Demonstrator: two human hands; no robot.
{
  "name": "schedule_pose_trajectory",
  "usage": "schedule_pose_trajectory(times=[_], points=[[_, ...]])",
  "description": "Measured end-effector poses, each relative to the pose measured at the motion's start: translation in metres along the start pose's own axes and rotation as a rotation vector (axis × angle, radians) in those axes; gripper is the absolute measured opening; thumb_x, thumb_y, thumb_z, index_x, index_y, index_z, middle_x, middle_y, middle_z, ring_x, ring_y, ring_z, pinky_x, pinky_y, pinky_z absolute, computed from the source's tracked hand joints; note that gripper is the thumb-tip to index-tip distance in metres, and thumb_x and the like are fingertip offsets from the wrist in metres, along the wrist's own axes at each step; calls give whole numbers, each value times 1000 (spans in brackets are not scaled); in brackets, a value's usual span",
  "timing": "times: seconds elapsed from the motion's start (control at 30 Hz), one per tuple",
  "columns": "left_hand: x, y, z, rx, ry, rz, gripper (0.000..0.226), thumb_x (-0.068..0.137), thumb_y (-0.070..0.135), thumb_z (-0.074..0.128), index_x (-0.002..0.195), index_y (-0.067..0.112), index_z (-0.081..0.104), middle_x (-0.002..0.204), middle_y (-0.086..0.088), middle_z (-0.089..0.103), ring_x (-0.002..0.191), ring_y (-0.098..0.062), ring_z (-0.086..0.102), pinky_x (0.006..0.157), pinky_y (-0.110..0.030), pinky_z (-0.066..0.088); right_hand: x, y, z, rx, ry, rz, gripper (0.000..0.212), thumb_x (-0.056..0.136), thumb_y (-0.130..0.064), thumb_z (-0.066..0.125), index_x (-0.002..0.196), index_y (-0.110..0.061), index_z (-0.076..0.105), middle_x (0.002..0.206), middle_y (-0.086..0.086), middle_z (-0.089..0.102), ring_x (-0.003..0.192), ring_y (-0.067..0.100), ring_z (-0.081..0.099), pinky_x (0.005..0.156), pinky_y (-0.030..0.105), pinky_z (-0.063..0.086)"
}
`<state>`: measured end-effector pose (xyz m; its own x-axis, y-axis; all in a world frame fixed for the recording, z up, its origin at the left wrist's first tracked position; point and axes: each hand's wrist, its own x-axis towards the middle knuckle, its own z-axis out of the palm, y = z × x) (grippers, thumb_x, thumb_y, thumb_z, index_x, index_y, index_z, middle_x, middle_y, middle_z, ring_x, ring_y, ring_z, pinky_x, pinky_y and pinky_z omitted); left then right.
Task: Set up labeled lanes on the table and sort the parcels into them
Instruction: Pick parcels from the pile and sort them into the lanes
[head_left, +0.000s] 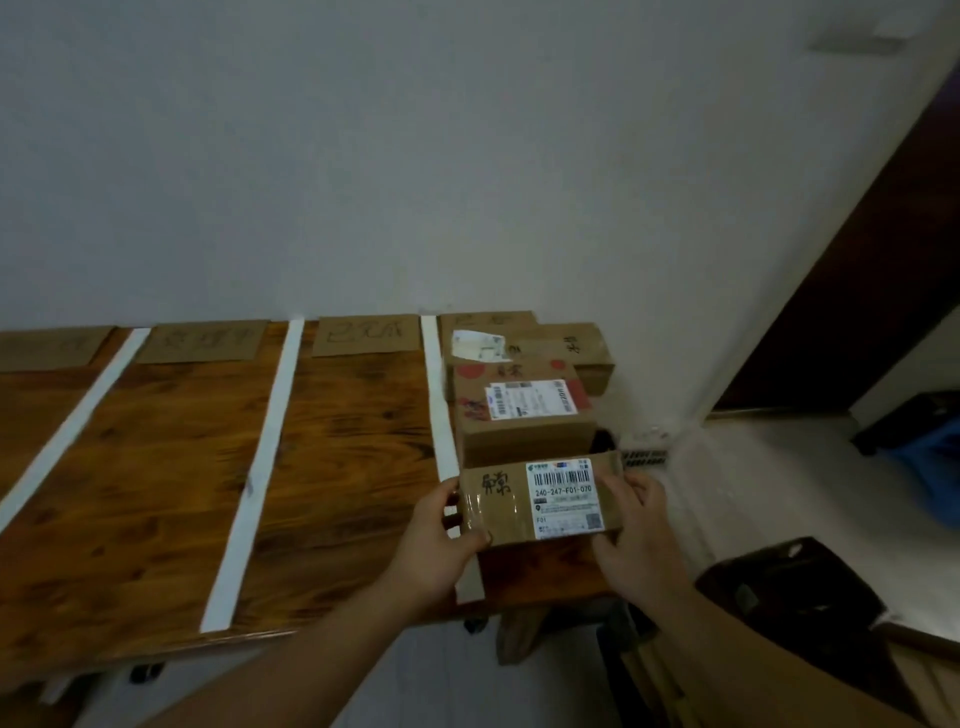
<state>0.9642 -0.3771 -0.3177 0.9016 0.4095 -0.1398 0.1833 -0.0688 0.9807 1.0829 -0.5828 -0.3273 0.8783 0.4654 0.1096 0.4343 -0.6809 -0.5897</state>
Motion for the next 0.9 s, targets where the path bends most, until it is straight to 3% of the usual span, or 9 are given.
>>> schedule_pose_trajectory(times=[0.13,0.23,0.3,0.43,0.53,0.6,0.67,0.77,0.9], points=[[13,-13,31,31,-30,-72,48,83,11,68,112,42,47,108,24,55,103,-3,56,87,-24,50,-3,33,-3,-4,-46,48,62,83,-8,63,140,-25,41,147,3,24,124,15,41,96,21,37],[22,-21,46,123,-17,-135,56,89,10,60,130,37,33,114,19,50,111,-7,50,94,-29,48,2,49,1,-49,-109,10,61,88,-15,62,143,-23,38,154,6,19,137,22,31,109,32,36],[32,-24,49,186,12,-146,51,92,9,55,134,30,36,123,10,50,121,-13,47,98,-29,44,13,51,4,-74,-152,12,61,92,-22,59,147,-24,31,158,7,12,142,26,23,113,38,31],[54,-20,44,249,44,-179,47,94,12,51,137,26,37,134,5,48,118,-13,49,90,-24,45,37,45,7,-76,-203,28,62,94,-25,55,149,-27,25,158,7,7,141,29,23,114,41,30],[62,-12,34,256,41,-210,46,94,13,52,135,28,38,141,-2,45,107,-11,54,75,-16,48,38,39,7,-124,-284,42,69,94,-35,53,151,-30,14,159,8,0,144,32,13,116,45,24],[62,-2,22,312,34,-230,55,93,22,56,142,24,31,146,-3,39,121,-19,49,84,-21,47,40,31,3,-216,-287,72,77,92,-41,49,152,-31,2,159,8,-8,145,34,0,118,49,16],[56,10,0,386,55,-244,62,91,29,58,145,25,27,148,-3,36,128,-22,44,88,-28,46,46,9,-4,-288,-267,62,80,90,-44,49,151,-31,0,159,7,-10,145,32,-6,118,49,11],[36,25,-58,410,86,-247,57,91,31,58,142,26,33,141,-5,45,102,-12,56,66,-19,47,59,-58,-5,-332,-261,-66,78,86,-43,55,150,-32,11,159,4,-3,145,30,2,117,49,15],[-7,42,-166,548,133,-238,58,93,34,56,144,20,33,147,-8,38,112,-17,52,79,-20,45,62,-174,25,-278,-340,-289,67,90,-45,51,148,-32,20,159,1,4,145,28,4,115,48,17]])
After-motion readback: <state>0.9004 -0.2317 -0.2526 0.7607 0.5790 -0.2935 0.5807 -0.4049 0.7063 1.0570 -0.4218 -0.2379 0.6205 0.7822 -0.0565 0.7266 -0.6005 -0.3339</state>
